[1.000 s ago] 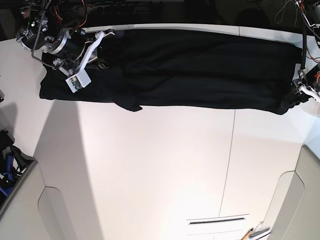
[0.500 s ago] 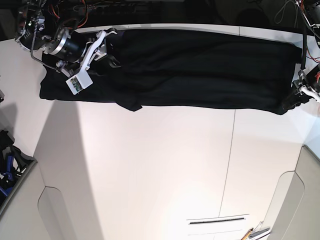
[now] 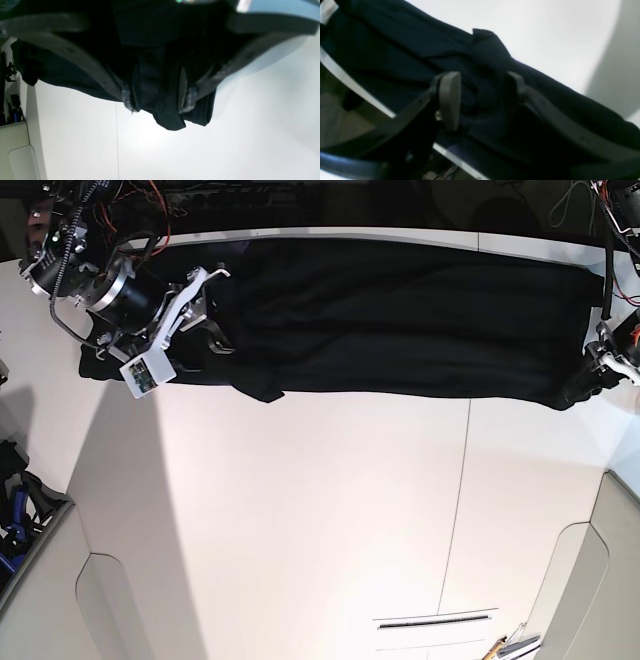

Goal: Fold the T-shirt properly
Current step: 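Release the hem with the right gripper and smooth the folded edge, then regrasp the strip's end with the left gripper, right gripper holding its end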

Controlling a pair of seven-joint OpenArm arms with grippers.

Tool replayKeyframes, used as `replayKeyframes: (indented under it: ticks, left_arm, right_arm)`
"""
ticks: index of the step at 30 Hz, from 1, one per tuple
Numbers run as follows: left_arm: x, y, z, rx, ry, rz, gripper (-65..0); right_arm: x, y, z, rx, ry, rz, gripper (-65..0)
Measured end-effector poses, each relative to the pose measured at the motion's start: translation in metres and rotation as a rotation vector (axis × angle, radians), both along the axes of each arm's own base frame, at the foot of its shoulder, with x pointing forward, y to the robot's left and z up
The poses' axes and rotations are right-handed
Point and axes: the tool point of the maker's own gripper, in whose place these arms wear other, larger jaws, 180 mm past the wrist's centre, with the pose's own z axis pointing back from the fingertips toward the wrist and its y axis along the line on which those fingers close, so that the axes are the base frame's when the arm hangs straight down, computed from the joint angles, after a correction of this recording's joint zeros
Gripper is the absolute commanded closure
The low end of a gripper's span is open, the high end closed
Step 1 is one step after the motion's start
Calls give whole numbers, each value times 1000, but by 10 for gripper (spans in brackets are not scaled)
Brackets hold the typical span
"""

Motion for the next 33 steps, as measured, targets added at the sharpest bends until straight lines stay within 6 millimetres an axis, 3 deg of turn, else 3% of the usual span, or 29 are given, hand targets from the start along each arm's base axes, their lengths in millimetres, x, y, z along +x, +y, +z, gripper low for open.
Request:
replayKeyframes:
  ticks: [7, 15, 25, 30, 33]
  left_arm:
    - [0, 1, 0, 1, -1, 3, -270]
    - [-3, 21, 11, 9, -33, 65, -270]
    - [-31, 30, -4, 15, 19, 100, -272]
    - [-42, 45, 0, 30, 12, 150, -368]
    - [-51, 50, -10, 72, 54, 152, -372]
  right_arm:
    - [7, -10, 0, -53, -41, -30, -278]
    - [8, -10, 1, -52, -47, -32, -278]
    - [11, -9, 5, -40, -70, -35, -278]
    - [11, -9, 5, -39, -70, -35, -278]
    - [11, -9, 5, -40, -70, -35, -278]
